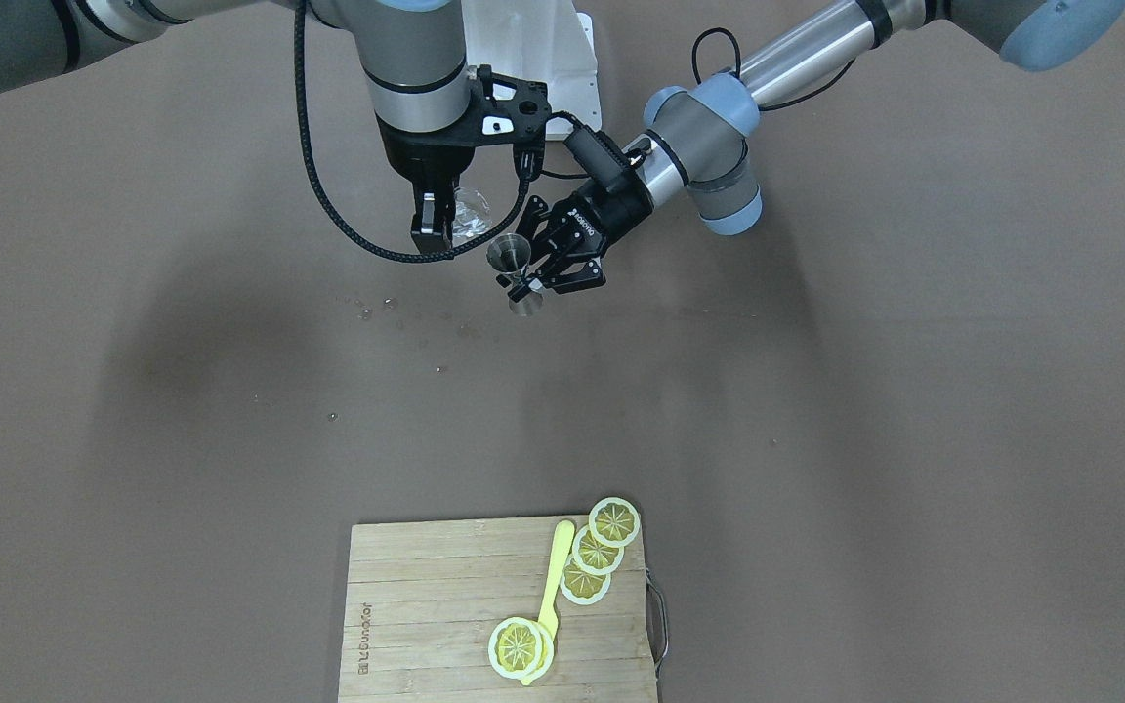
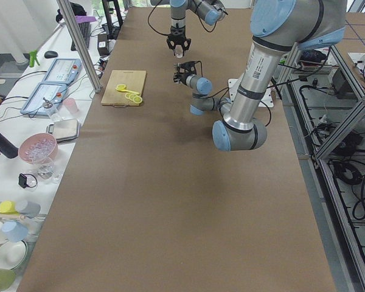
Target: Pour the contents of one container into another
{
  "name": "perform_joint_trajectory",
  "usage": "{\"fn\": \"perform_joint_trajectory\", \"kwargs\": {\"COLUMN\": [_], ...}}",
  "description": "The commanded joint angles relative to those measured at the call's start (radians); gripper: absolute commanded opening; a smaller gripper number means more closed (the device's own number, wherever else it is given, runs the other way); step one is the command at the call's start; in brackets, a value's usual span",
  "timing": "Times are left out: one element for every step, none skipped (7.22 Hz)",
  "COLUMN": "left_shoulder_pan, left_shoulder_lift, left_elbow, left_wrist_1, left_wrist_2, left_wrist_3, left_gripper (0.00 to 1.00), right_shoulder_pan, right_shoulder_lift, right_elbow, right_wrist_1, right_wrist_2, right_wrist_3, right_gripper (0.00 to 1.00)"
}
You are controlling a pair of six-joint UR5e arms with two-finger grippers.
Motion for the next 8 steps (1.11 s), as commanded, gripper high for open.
{"fn": "perform_joint_trajectory", "kwargs": {"left_shoulder_pan": [0.000,0.000,0.000,0.000,0.000,0.000,0.002,0.008], "left_shoulder_lift": [0.000,0.000,0.000,-0.002,0.000,0.000,-0.002,-0.003], "left_elbow": [0.000,0.000,0.002,0.000,0.002,0.002,0.002,0.000], "left_wrist_1": [0.000,0.000,0.000,0.000,0.000,0.000,0.000,0.000], "left_wrist_2": [0.000,0.000,0.000,0.002,0.000,0.000,0.002,0.003], "left_wrist_3": [0.000,0.000,0.000,0.000,0.000,0.000,0.000,0.000], "left_gripper": [0.00,0.00,0.00,0.00,0.00,0.00,0.00,0.00], "right_shoulder_pan": [-0.025,-0.023,-0.022,-0.020,-0.017,-0.014,-0.007,0.001], "right_shoulder_lift": [0.008,0.015,0.024,0.034,0.050,0.058,0.069,0.074], "right_elbow": [0.000,0.002,0.002,0.000,-0.015,-0.029,-0.053,-0.070], "right_wrist_1": [-0.060,-0.090,-0.119,-0.145,-0.152,-0.152,-0.152,-0.149], "right_wrist_2": [-0.019,-0.020,-0.020,-0.019,-0.019,-0.019,-0.019,-0.020], "right_wrist_3": [0.000,0.000,0.002,0.002,0.002,0.002,0.002,0.002], "right_gripper": [0.00,0.00,0.00,0.00,0.00,0.00,0.00,0.00]}}
